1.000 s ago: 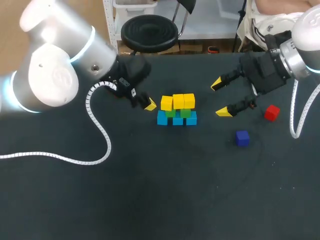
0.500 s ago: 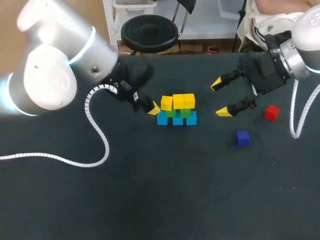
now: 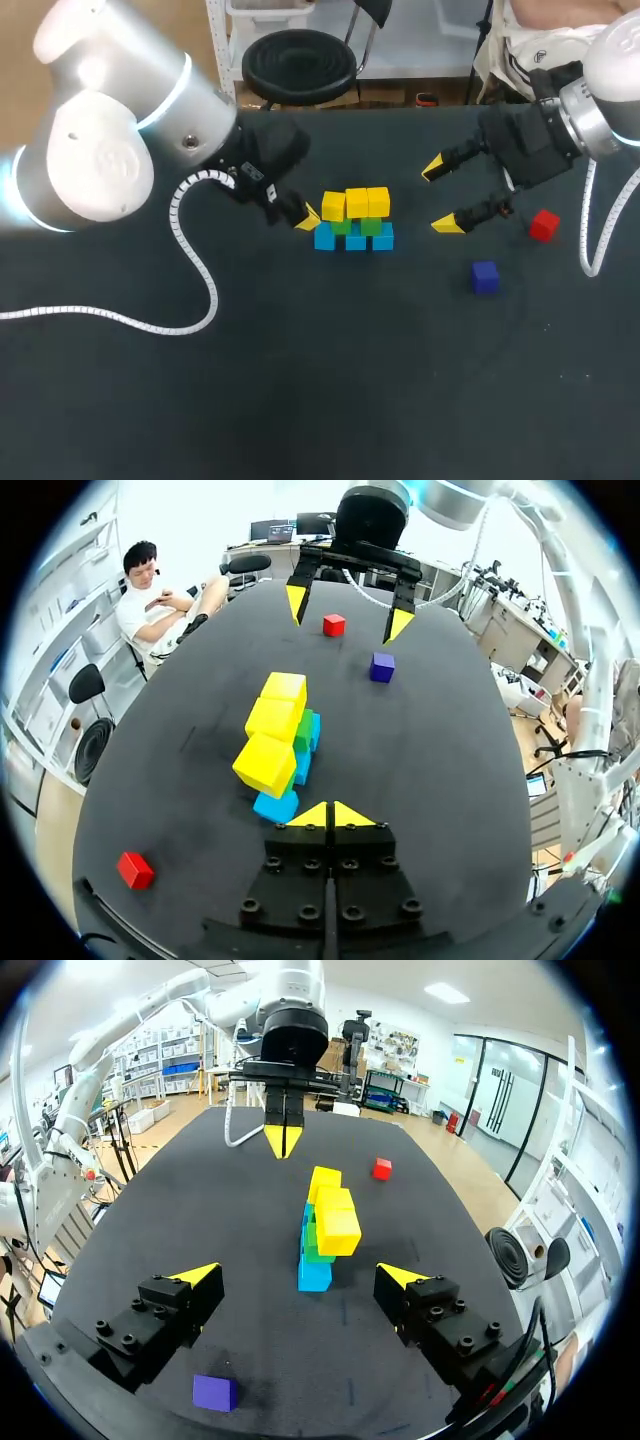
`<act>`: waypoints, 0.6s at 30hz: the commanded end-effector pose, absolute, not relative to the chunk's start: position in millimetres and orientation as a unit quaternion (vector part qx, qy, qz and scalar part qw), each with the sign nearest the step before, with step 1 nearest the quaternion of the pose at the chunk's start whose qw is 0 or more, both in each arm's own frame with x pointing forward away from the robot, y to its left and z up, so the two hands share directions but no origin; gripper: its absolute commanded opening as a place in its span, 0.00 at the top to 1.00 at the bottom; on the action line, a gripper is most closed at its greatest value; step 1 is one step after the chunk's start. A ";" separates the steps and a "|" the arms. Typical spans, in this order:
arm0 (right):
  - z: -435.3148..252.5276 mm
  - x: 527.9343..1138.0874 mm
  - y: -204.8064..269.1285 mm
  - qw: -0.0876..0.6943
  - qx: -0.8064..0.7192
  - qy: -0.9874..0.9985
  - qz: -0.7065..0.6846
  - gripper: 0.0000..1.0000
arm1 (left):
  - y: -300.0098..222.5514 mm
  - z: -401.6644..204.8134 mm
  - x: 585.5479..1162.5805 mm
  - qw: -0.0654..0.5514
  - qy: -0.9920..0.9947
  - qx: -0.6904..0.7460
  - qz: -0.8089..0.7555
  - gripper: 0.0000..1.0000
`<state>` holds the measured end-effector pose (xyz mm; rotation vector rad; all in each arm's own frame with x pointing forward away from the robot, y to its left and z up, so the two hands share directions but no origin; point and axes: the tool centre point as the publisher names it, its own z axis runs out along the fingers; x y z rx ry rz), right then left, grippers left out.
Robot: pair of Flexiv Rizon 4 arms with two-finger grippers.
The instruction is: Place the blue cubes, place green cubes on the blue cubes, place the yellow cubes on the green cubes, then place the red cubes on the yellow cubes, and place purple cube on the red cubes.
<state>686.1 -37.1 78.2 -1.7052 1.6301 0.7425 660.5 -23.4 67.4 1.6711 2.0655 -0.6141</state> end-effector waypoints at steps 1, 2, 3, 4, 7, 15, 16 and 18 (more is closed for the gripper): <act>78.2 685.6 -37.4 0.329 -0.651 0.622 0.283 0.00 | -30.4 70.6 660.4 0.204 0.738 0.604 -0.222 1.00; 78.2 685.6 -37.4 0.329 -0.651 0.622 0.283 0.00 | -32.1 70.6 659.5 0.204 0.736 0.606 -0.223 1.00; 78.2 685.6 -37.4 0.329 -0.651 0.622 0.283 0.00 | -33.5 70.4 658.8 0.203 0.735 0.607 -0.224 1.00; 78.2 685.6 -37.4 0.329 -0.651 0.622 0.283 0.00 | -34.8 70.5 658.2 0.202 0.733 0.609 -0.224 1.00; 78.2 685.6 -37.4 0.329 -0.651 0.622 0.283 0.00 | -36.7 70.8 657.6 0.202 0.732 0.611 -0.224 1.00; 78.2 685.6 -37.4 0.329 -0.651 0.622 0.283 0.00 | -36.1 72.4 655.2 0.203 0.731 0.610 -0.227 1.00; 78.2 685.6 -37.4 0.329 -0.651 0.622 0.283 0.00 | -35.7 72.7 654.7 0.203 0.731 0.610 -0.227 1.00; 78.2 685.6 -37.4 0.329 -0.651 0.622 0.283 0.00 | -34.8 73.3 653.3 0.203 0.732 0.609 -0.228 1.00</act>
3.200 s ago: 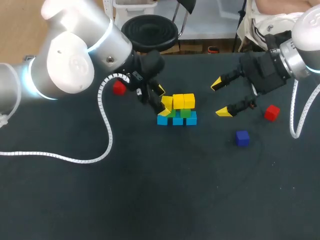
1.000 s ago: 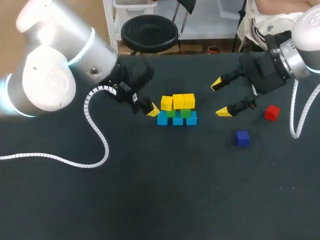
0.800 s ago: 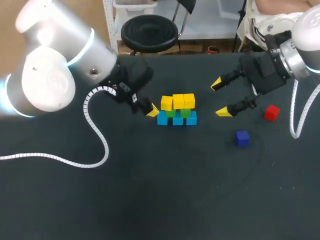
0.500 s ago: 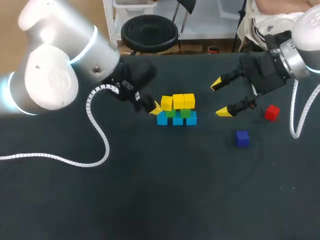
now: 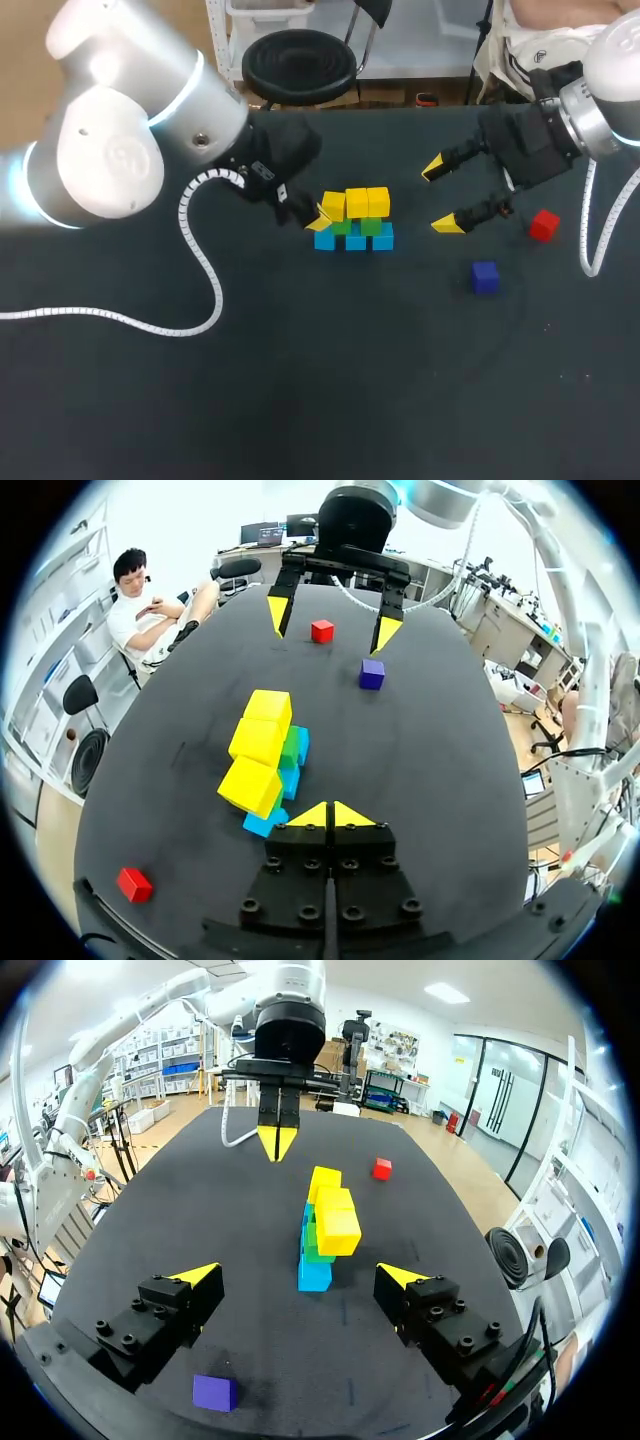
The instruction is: Place the blue cubes, place green cubes on the blue cubes, place the yellow cubes on the green cubes, then place the red cubes on the yellow cubes, and place purple cube on the red cubes.
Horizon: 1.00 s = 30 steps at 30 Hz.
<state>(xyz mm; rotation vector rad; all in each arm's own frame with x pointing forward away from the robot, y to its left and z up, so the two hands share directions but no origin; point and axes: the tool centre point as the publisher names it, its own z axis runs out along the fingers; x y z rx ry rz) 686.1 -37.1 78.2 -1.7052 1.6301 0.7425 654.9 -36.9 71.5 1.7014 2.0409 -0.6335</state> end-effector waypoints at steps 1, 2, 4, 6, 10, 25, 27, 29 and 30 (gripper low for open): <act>78.2 685.6 -37.4 0.329 -0.651 0.622 0.283 0.00 | -34.1 73.4 652.5 0.204 0.732 0.609 -0.228 1.00; 78.2 685.6 -37.4 0.329 -0.651 0.622 0.283 0.00 | -33.3 73.6 651.4 0.204 0.732 0.608 -0.228 1.00; 78.2 685.6 -37.4 0.329 -0.651 0.622 0.283 0.00 | -32.0 74.0 649.3 0.204 0.733 0.607 -0.229 1.00; 78.2 685.6 -37.4 0.329 -0.651 0.622 0.283 0.00 | -30.5 75.1 647.1 0.204 0.734 0.606 -0.229 1.00; 78.2 685.6 -37.4 0.329 -0.651 0.622 0.283 0.00 | -29.5 76.4 642.8 0.204 0.734 0.606 -0.231 1.00; 78.2 685.6 -37.4 0.329 -0.651 0.622 0.283 0.00 | -40.6 75.3 636.1 0.199 0.724 0.616 -0.239 1.00; 78.2 685.6 -37.4 0.329 -0.651 0.622 0.283 0.00 | -41.2 75.9 635.7 0.199 0.723 0.617 -0.239 1.00; 78.2 685.6 -37.4 0.329 -0.651 0.622 0.283 0.00 | -41.9 76.5 634.8 0.199 0.722 0.617 -0.239 1.00; 78.2 685.6 -37.4 0.329 -0.651 0.622 0.283 0.00 | -42.0 77.1 634.1 0.199 0.722 0.618 -0.239 1.00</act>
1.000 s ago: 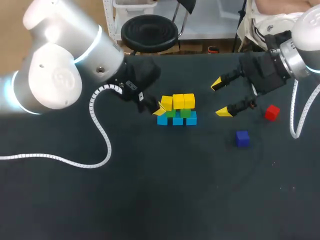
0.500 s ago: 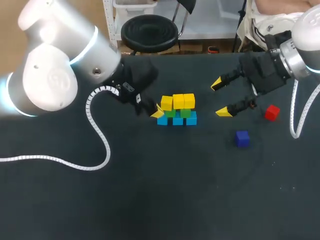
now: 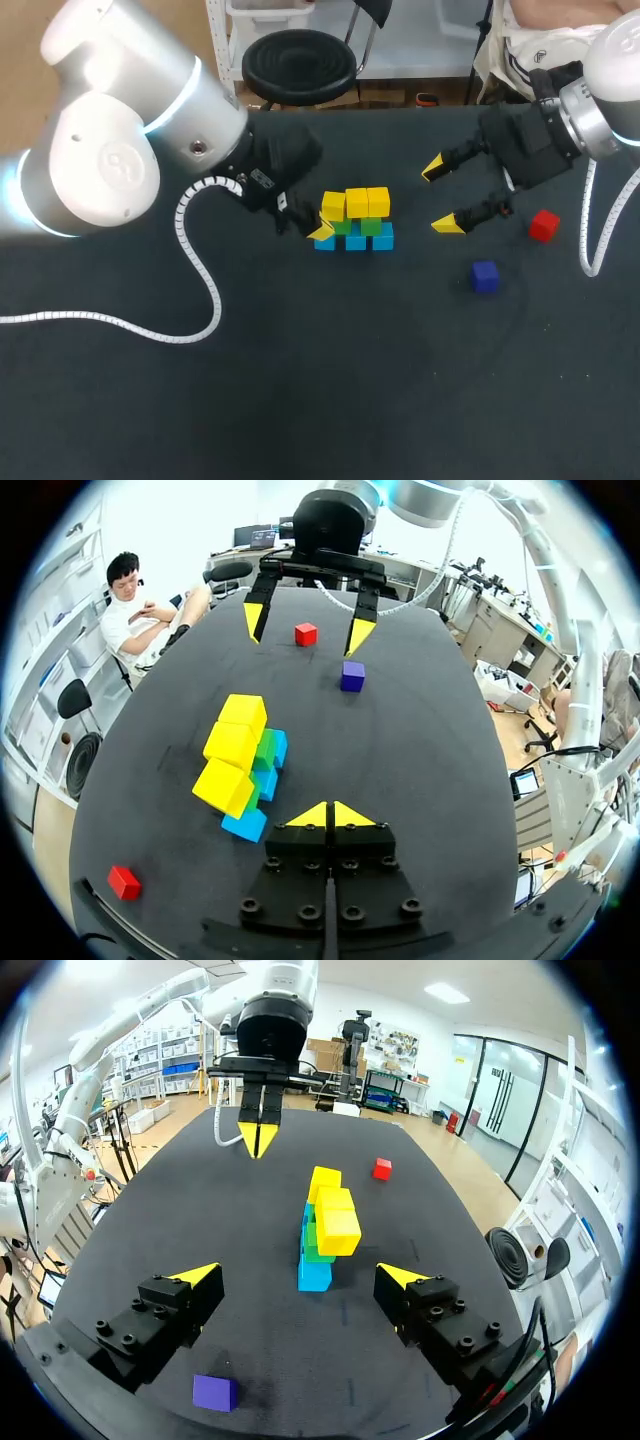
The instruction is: Place the blue cubes, place green cubes on the blue cubes, place the yellow cubes on the green cubes, then place the red cubes on the yellow cubes, and place purple cube on the red cubes.
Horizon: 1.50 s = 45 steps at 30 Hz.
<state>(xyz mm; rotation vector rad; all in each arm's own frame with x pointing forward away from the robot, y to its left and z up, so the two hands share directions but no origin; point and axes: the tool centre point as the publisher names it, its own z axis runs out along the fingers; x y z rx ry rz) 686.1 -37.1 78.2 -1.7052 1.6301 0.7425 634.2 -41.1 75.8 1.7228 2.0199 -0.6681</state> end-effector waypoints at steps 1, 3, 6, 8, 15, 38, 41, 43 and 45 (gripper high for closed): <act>78.2 685.6 -37.4 0.329 -0.651 0.622 0.283 0.00 | -42.0 77.7 633.4 0.200 0.721 0.618 -0.240 1.00; 78.2 685.6 -37.4 0.329 -0.651 0.622 0.283 0.00 | -41.4 79.0 631.8 0.200 0.721 0.619 -0.240 1.00; 78.2 685.6 -37.4 0.329 -0.651 0.622 0.283 0.00 | -40.3 80.7 628.9 0.202 0.720 0.619 -0.240 1.00; 78.2 685.6 -37.4 0.329 -0.651 0.622 0.283 0.00 | -39.5 81.8 626.9 0.202 0.720 0.619 -0.241 1.00; 78.2 685.6 -37.4 0.329 -0.651 0.622 0.283 0.00 | -41.0 82.6 621.6 0.200 0.715 0.624 -0.244 1.00; 78.2 685.6 -37.4 0.329 -0.651 0.622 0.283 0.00 | -46.8 84.9 620.5 0.195 0.708 0.634 -0.242 1.00; 78.2 685.6 -37.4 0.329 -0.651 0.622 0.283 0.00 | -46.8 85.1 620.4 0.196 0.707 0.635 -0.242 1.00; 78.2 685.6 -37.4 0.329 -0.651 0.622 0.283 0.00 | -47.0 85.3 621.1 0.196 0.708 0.635 -0.241 1.00; 78.2 685.6 -37.4 0.329 -0.651 0.622 0.283 0.00 | -47.4 86.1 621.3 0.196 0.707 0.636 -0.240 1.00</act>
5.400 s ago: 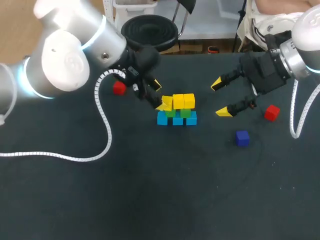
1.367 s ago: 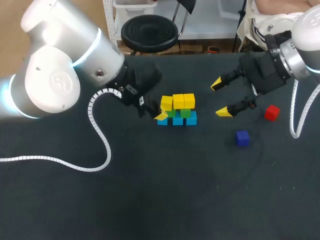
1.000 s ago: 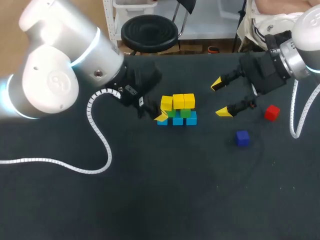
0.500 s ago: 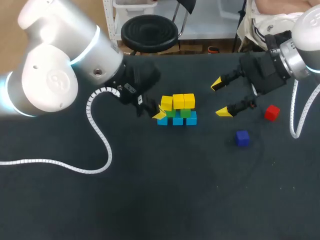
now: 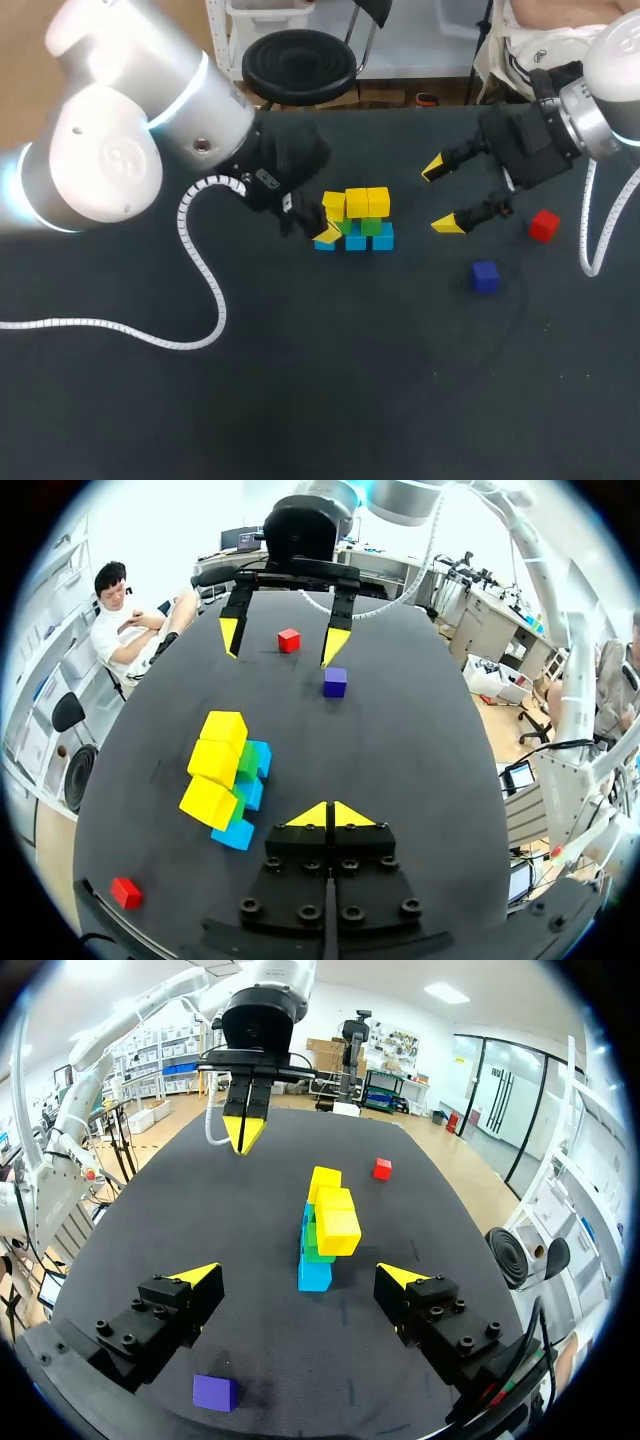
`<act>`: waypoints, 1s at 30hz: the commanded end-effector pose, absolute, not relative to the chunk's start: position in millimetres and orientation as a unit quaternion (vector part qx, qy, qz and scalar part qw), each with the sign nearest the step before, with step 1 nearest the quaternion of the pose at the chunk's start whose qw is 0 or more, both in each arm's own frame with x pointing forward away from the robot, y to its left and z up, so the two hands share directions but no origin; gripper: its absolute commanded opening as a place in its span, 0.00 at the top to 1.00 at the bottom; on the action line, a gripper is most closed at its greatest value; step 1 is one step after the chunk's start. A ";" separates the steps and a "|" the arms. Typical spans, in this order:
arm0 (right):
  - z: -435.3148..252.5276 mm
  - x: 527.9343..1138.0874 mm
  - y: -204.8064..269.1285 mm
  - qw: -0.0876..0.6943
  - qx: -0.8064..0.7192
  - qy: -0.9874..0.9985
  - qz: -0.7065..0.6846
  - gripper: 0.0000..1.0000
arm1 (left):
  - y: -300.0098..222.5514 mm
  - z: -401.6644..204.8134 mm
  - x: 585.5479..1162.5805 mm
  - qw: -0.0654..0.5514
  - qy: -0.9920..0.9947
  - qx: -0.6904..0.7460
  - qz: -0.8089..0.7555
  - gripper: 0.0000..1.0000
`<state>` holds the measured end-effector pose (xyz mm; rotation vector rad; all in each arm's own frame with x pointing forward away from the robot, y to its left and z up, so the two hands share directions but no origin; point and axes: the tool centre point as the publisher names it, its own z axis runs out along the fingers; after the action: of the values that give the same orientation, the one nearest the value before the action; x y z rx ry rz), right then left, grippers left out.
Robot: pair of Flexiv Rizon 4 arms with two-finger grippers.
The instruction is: Place the blue cubes, place green cubes on the blue cubes, place the yellow cubes on the green cubes, then place the red cubes on the yellow cubes, and place purple cube on the red cubes.
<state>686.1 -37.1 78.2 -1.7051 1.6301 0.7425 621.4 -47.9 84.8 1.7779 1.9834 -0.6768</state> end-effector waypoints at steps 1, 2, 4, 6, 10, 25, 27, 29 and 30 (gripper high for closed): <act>78.2 685.6 -37.4 0.329 -0.651 0.622 0.283 0.00 | -46.5 87.3 621.7 0.198 0.707 0.636 -0.239 1.00; 78.2 685.6 -37.4 0.329 -0.651 0.622 0.283 0.00 | -44.4 88.4 622.9 0.201 0.709 0.633 -0.236 1.00; 78.2 685.6 -37.4 0.329 -0.651 0.622 0.283 0.00 | -37.9 90.8 628.2 0.208 0.715 0.629 -0.225 1.00; 78.2 685.6 -37.4 0.329 -0.651 0.622 0.283 0.00 | -29.6 90.9 640.4 0.215 0.725 0.618 -0.214 1.00; 78.2 685.6 -37.4 0.329 -0.651 0.622 0.283 0.00 | -24.7 80.4 663.6 0.202 0.741 0.611 -0.190 1.00; 78.2 685.6 -37.4 0.329 -0.651 0.622 0.283 0.00 | -35.5 78.7 655.7 0.193 0.731 0.620 -0.208 1.00; 78.2 685.6 -37.4 0.329 -0.651 0.622 0.283 0.00 | -33.7 79.4 653.3 0.193 0.731 0.620 -0.208 1.00; 78.2 685.6 -37.4 0.329 -0.651 0.622 0.283 0.00 | -32.5 80.1 651.4 0.193 0.731 0.620 -0.207 1.00; 78.2 685.6 -37.4 0.329 -0.651 0.622 0.283 0.00 | -32.3 80.2 651.1 0.194 0.731 0.621 -0.207 1.00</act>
<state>686.1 -37.1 78.2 -1.7052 1.6302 0.7425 656.3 -36.6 77.9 1.7468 2.0557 -0.5858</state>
